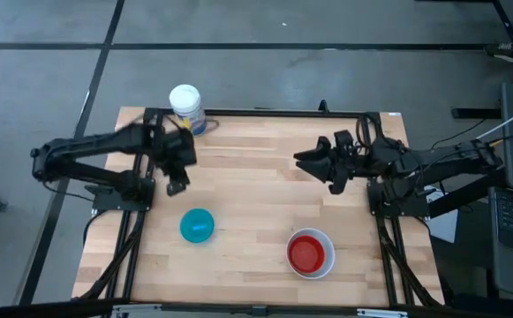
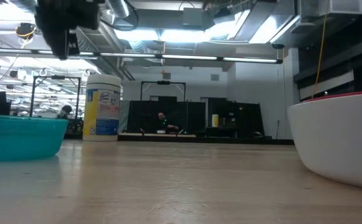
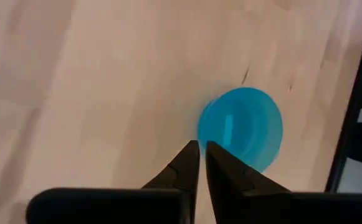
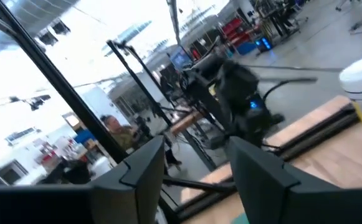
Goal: Nest bowls inside each other
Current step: Stack the light blue bowl on top of the red bowl
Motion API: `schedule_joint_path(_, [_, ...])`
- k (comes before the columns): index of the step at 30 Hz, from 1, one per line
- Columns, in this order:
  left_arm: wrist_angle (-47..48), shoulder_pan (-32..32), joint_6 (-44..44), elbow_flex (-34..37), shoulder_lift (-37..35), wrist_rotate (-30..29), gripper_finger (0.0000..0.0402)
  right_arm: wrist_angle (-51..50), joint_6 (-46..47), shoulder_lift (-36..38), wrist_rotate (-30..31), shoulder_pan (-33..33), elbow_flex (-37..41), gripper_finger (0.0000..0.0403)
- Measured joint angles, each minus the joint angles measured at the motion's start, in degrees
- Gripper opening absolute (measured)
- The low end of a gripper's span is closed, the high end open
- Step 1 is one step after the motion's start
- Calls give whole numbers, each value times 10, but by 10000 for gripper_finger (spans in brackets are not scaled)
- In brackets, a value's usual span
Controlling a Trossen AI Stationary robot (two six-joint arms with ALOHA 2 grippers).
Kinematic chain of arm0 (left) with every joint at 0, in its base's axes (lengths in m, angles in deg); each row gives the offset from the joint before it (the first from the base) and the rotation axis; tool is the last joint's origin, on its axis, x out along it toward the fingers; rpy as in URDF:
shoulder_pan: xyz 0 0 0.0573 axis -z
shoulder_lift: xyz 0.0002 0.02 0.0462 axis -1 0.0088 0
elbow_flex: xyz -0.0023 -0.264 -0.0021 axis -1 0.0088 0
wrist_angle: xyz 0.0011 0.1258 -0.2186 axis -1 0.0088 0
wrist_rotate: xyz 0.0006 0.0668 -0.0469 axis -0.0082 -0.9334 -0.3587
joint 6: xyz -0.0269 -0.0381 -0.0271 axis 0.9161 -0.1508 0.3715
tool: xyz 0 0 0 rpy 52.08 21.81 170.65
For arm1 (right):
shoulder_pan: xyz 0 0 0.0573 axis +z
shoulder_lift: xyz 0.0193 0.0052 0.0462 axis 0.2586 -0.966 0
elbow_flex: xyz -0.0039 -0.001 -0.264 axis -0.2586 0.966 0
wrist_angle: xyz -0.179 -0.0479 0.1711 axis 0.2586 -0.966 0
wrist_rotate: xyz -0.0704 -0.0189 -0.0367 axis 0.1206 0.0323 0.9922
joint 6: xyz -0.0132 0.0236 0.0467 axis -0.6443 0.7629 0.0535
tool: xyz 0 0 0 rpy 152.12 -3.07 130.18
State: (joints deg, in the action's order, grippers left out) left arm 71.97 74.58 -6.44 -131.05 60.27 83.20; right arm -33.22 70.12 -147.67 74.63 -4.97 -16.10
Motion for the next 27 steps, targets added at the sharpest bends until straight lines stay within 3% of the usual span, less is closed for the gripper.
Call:
schedule_joint_path(9, [-203,143,134,145,0,-67,61,-131,34,24,-7,-15,-36,211])
schedule_joint_path(19, [-297,191,176,227,0,-77,118,-191,94,61,-8,-15,-43,199])
schedule_joint_path(27, [-345,201,193,262,19,-64,136,-192,112,61,-6,-15,-43,190])
